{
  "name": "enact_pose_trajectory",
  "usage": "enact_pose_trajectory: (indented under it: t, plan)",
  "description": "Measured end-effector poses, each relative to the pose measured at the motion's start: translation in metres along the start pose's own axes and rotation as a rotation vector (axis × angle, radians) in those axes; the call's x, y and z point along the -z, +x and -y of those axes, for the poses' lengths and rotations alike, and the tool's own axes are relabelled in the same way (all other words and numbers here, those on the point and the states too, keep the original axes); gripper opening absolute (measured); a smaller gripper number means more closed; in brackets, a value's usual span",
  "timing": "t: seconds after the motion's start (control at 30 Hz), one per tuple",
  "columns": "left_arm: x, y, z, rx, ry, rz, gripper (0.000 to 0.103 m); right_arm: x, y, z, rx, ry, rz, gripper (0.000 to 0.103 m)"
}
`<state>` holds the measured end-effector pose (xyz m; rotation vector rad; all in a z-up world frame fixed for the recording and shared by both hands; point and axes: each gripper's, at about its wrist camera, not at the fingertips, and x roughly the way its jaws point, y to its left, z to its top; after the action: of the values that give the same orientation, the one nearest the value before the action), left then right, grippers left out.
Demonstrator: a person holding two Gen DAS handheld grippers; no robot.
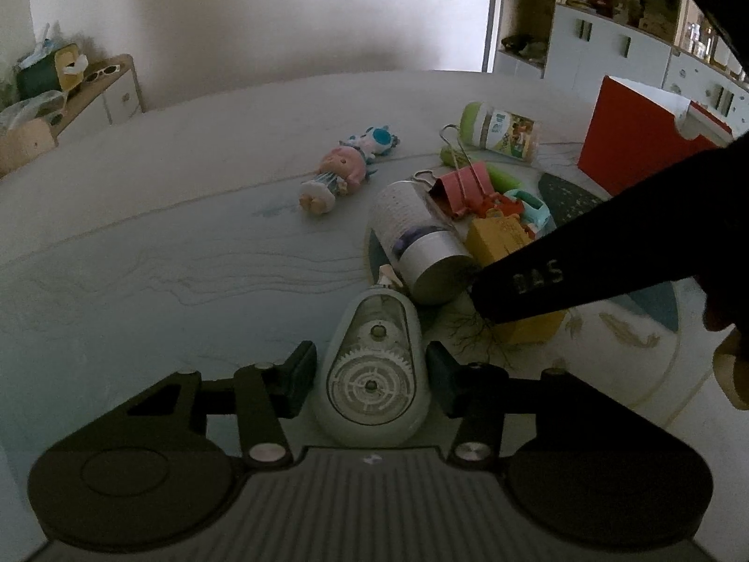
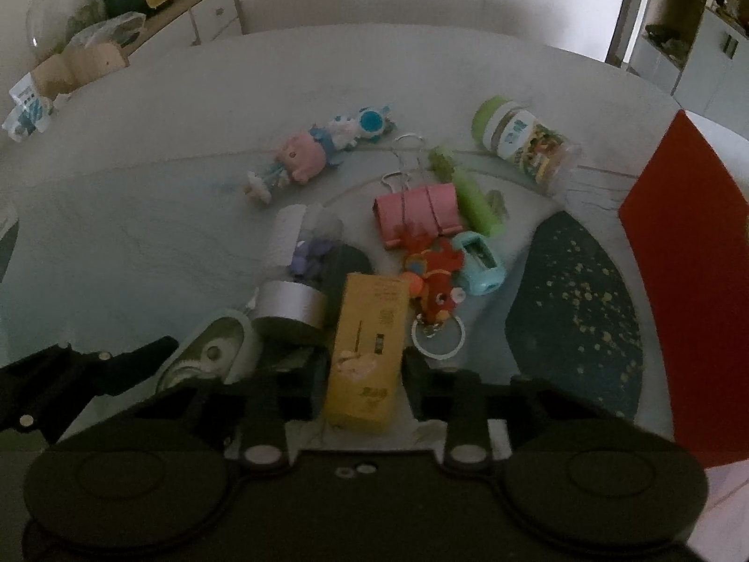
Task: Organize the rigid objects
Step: 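Grasp the white tape roller with the left tool while the right tool grasps the yellow box, then carry the tape roller and yellow box into the red box and release both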
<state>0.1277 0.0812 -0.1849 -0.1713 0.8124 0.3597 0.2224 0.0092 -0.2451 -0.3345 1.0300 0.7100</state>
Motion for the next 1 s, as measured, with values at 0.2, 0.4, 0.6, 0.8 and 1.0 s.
enact_pose_trajectory:
  t: [0.2, 0.4, 0.6, 0.8, 1.0]
  plan:
    - [-0.002, -0.002, -0.006, 0.026, -0.04, -0.016, 0.051, 0.006, -0.012, 0.006, -0.035, 0.02, 0.003, 0.028]
    - [-0.002, -0.006, -0.009, 0.046, -0.077, -0.033, 0.05, 0.014, -0.026, 0.011, -0.057, 0.038, 0.011, 0.028]
    - [-0.003, -0.015, -0.01, 0.06, -0.098, -0.034, 0.05, 0.023, -0.047, 0.022, -0.091, 0.073, 0.027, 0.028]
    - [-0.008, -0.028, -0.009, 0.071, -0.111, -0.025, 0.05, 0.032, -0.072, 0.033, -0.109, 0.097, 0.058, 0.028]
    - [-0.022, -0.051, -0.004, 0.102, -0.112, 0.007, 0.05, 0.031, -0.1, 0.047, -0.121, 0.111, 0.107, 0.028]
